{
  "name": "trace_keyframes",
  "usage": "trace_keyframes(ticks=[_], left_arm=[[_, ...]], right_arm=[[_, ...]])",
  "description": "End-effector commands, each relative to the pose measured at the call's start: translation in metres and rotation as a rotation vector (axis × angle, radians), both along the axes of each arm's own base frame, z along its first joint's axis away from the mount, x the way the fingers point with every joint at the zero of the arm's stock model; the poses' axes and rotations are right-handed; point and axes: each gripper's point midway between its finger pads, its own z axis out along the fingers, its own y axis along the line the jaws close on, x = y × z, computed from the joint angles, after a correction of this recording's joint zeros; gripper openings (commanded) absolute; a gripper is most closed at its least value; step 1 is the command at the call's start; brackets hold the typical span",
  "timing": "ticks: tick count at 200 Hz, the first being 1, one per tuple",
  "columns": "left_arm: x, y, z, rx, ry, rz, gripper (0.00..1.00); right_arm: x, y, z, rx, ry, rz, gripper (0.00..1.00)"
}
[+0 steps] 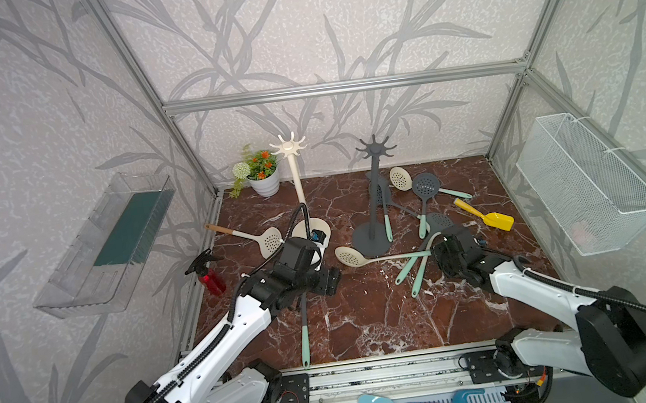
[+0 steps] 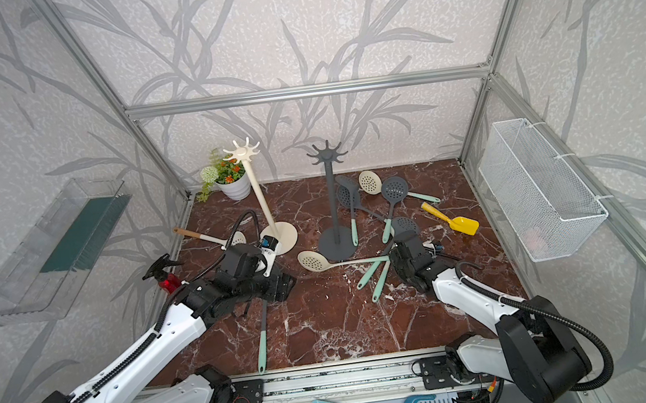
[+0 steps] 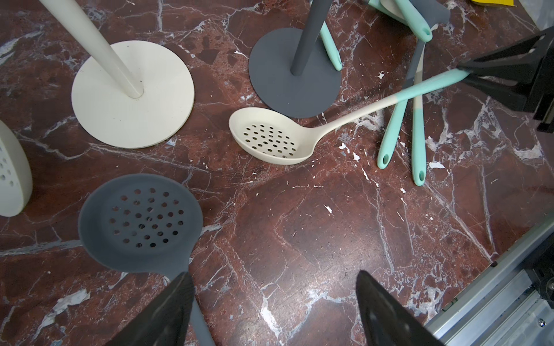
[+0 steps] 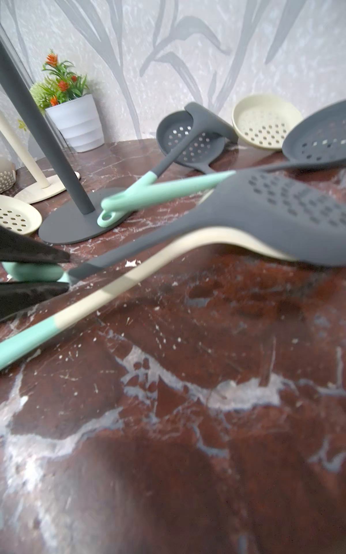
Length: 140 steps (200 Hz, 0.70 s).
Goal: Hang the skimmer on the kitchen utensil rack
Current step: Pick up the skimmer from the center of the board.
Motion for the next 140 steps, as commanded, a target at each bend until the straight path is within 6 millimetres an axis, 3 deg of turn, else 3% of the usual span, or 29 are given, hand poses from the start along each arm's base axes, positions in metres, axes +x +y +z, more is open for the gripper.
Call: trace_keyframes(ticks=[1,43,80,140], left_arm=[[-0.002,0.0,0.005,0.002,-0.031,-0.027,0.83],[-0.004,-0.002,0.013,-0.023,-0.06,-0.043,0.83],[-0.005,-0.009,0.028,-0.074,-0.106,-0.079,0.83],[-0.016,-0.032,0.05,-0.202,-0.177,-0.198,0.83]], right_arm=[[0.0,-0.008,0.019,-0.099,-0.03,0.031,0.08],[-0.001,-0.012,0.053,-0.237,-0.116,0.114,0.01],[0.004,-0.009,0.094,-0.37,-0.243,0.237,0.0],[0.009,0.024,0.174,-0.548,-0.536,0.5,0.0]])
